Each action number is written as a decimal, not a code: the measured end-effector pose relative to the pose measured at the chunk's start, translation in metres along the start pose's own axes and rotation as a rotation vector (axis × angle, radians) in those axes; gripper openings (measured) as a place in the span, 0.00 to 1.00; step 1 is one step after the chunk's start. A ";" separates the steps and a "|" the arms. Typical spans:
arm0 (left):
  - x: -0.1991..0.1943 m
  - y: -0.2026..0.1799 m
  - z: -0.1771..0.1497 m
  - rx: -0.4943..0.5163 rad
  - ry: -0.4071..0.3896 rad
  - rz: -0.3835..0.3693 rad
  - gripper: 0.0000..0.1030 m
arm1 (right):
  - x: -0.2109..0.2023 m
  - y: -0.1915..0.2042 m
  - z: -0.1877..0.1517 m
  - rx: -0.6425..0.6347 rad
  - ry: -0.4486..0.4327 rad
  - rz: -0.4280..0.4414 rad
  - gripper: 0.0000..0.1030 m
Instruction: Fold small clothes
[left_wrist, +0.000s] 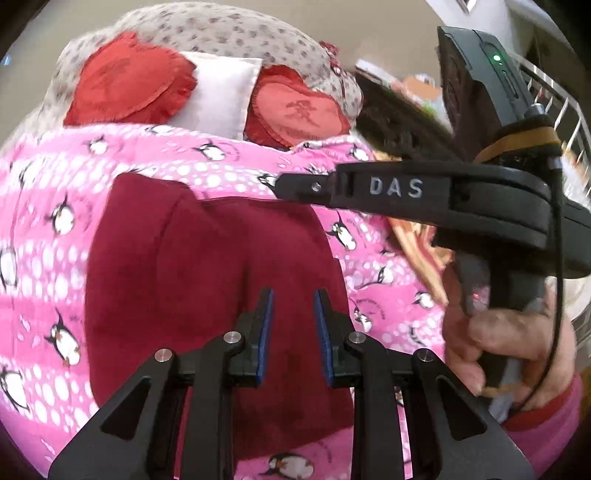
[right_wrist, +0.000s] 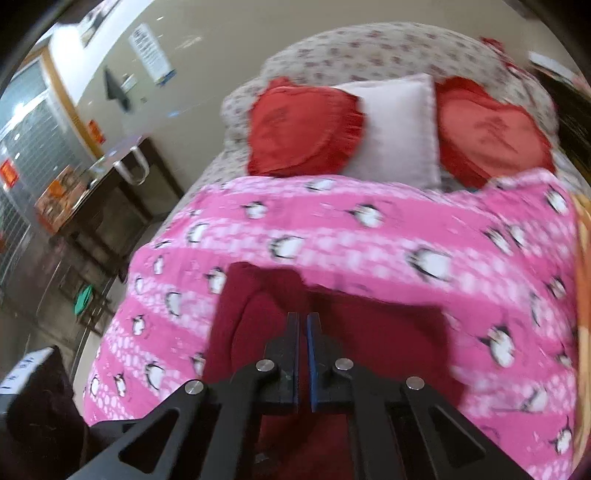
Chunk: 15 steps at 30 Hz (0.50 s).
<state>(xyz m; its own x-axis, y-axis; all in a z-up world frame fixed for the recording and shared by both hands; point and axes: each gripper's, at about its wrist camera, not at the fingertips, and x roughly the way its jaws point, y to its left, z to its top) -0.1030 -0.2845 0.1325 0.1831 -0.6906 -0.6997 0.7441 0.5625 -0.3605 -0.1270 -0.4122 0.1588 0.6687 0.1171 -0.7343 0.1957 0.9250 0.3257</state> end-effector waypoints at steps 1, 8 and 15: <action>0.002 -0.004 -0.002 0.004 0.007 -0.008 0.20 | -0.005 -0.015 -0.006 0.031 -0.010 0.003 0.03; -0.032 0.012 -0.034 0.036 0.013 0.049 0.20 | -0.008 -0.043 -0.031 0.143 -0.007 0.224 0.61; -0.071 0.065 -0.065 0.055 -0.043 0.194 0.22 | 0.028 -0.027 -0.055 0.223 0.044 0.396 0.63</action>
<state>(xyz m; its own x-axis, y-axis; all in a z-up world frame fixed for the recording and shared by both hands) -0.1097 -0.1694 0.1184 0.3524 -0.5912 -0.7255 0.7259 0.6620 -0.1869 -0.1525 -0.4136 0.0967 0.6932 0.4658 -0.5500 0.0837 0.7059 0.7033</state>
